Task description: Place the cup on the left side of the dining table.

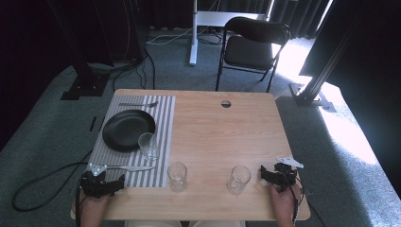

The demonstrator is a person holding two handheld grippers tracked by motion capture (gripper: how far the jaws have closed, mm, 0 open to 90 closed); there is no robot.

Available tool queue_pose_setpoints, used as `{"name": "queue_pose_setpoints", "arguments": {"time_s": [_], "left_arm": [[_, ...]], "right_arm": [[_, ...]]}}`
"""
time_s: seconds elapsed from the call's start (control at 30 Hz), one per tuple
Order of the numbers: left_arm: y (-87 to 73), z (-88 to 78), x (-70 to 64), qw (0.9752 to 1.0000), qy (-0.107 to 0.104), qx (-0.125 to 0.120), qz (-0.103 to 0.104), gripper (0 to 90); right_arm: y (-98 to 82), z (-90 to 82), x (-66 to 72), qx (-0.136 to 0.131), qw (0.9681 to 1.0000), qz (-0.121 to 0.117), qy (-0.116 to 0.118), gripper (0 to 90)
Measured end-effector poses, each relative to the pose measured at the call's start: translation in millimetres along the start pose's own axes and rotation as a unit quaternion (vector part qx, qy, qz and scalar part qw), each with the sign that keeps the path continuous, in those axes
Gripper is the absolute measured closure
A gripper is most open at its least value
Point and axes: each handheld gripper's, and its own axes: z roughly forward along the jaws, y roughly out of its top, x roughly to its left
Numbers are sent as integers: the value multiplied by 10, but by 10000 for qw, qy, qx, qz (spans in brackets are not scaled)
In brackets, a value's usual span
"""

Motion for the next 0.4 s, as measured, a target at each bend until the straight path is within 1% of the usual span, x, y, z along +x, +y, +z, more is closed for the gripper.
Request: {"name": "queue_pose_setpoints", "arguments": {"time_s": [0.4], "left_arm": [[1,1,1,10000,-3,1,4,12]], "right_arm": [[2,2,-3,4,10000,-9,3,126]]}}
